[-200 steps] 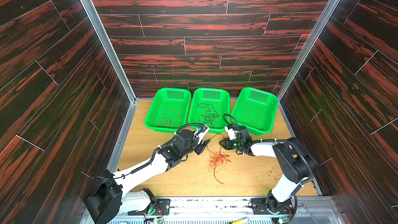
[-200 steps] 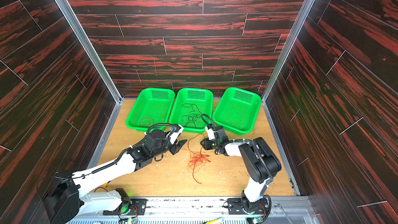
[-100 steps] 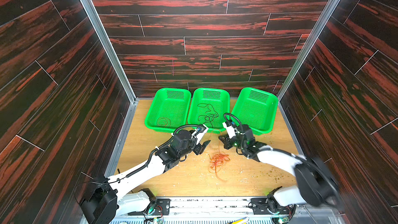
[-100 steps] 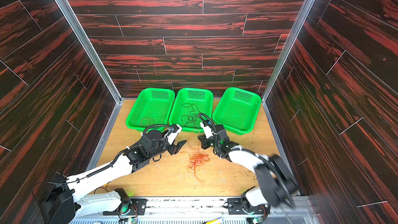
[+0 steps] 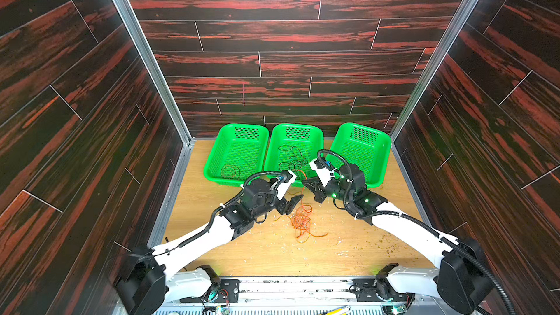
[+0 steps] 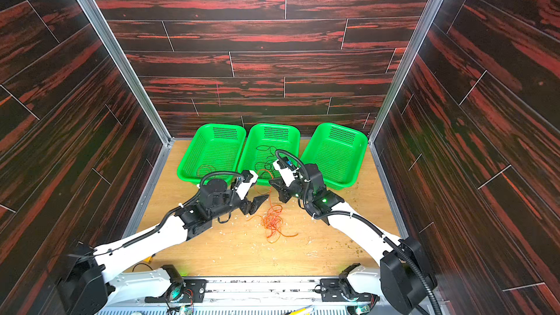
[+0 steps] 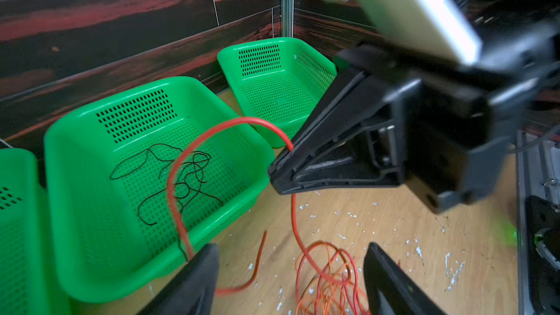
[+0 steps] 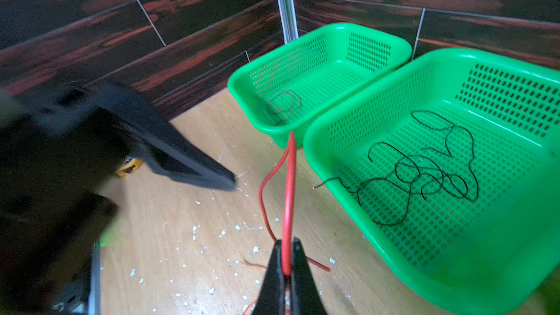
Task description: Untangle the cables
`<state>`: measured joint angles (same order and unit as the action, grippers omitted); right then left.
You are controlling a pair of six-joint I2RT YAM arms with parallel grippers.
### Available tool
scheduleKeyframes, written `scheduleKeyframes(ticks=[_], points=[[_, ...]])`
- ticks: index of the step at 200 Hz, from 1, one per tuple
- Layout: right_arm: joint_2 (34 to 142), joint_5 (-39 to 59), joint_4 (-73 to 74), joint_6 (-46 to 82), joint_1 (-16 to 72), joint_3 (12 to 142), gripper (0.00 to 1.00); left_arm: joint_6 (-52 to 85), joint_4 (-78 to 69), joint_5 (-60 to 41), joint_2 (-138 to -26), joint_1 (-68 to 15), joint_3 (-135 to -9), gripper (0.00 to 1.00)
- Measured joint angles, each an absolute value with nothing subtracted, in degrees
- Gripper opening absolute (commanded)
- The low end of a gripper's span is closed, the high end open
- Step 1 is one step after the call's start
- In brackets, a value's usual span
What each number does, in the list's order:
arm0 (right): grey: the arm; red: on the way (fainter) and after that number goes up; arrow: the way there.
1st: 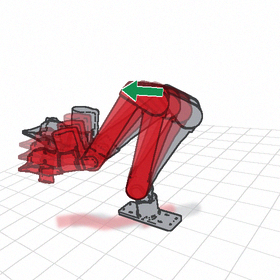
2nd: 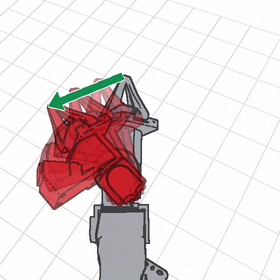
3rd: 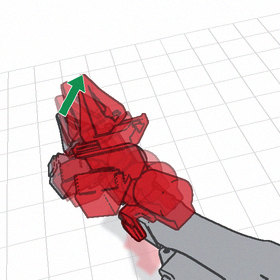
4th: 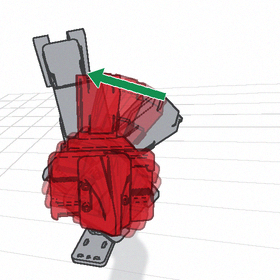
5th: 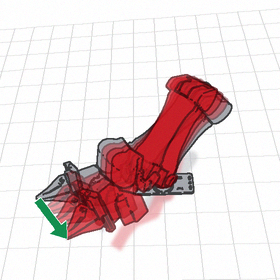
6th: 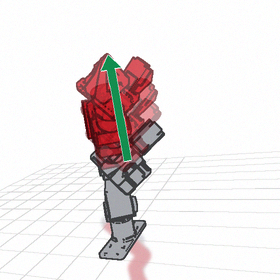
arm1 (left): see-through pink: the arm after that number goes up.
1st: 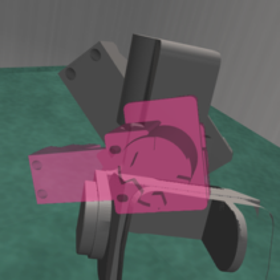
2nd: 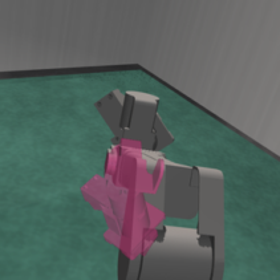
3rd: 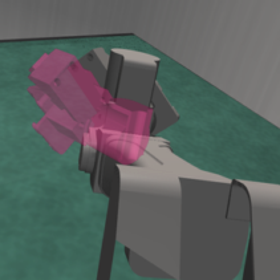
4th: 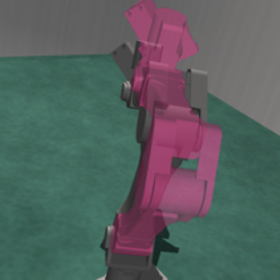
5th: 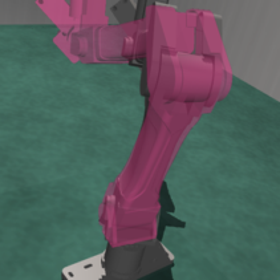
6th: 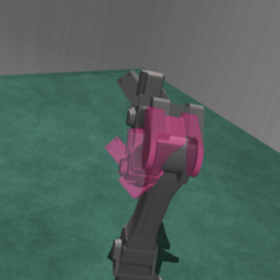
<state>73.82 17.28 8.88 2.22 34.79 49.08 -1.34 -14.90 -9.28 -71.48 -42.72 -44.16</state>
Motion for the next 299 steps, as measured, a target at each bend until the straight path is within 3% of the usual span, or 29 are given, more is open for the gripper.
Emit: scheduleKeyframes(ticks=[43, 59, 83, 108, 142, 165, 191, 221, 263, 299], points=[[72.7, 19.0, 7.9, 2.3, 35.7, 49.9, 0.0, 2.5, -22.0, -7.2, -78.9, -43.1, -43.8, 0.8], [72.0, 20.1, 7.5, 2.5, 35.8, 49.9, 0.0, 3.7, -24.5, -5.5, -80.3, -43.3, -43.2, 0.74], [71.2, 22.2, 8.1, 3.4, 35.9, 49.9, 0.0, 4.9, -27.5, -4.5, -82.0, -43.5, -43.2, 0.51], [71.1, 22.8, 8.9, 4.8, 35.9, 49.9, 0.03, 4.4, -29.7, -5.1, -83.3, -44.0, -43.2, 0.0], [70.3, 20.0, 9.1, 6.0, 35.9, 49.8, 0.5, 3.9, -29.7, -6.1, -82.2, -44.6, -43.2, 0.0], [66.8, 16.3, 9.2, 5.5, 35.2, 47.8, 0.67, 3.1, -28.3, -6.0, -78.8, -44.6, -43.2, 0.0], [61.4, 14.0, 9.5, 4.9, 32.1, 43.6, 0.72, 2.2, -27.4, -6.0, -74.8, -44.6, -43.4, 0.0], [59.1, 15.2, 9.6, 4.1, 28.1, 38.5, 0.72, 1.4, -25.9, -6.0, -73.9, -44.6, -45.3, 0.0], [60.9, 26.9, 13.0, 2.2, 28.8, 29.5, 0.69, 0.8, -23.3, -6.2, -73.9, -44.6, -48.9, 0.0], [67.2, 29.2, 17.8, 1.2, 32.3, 27.1, 0.7, 0.6, -22.2, -8.0, -73.9, -44.6, -51.2, 0.0]])
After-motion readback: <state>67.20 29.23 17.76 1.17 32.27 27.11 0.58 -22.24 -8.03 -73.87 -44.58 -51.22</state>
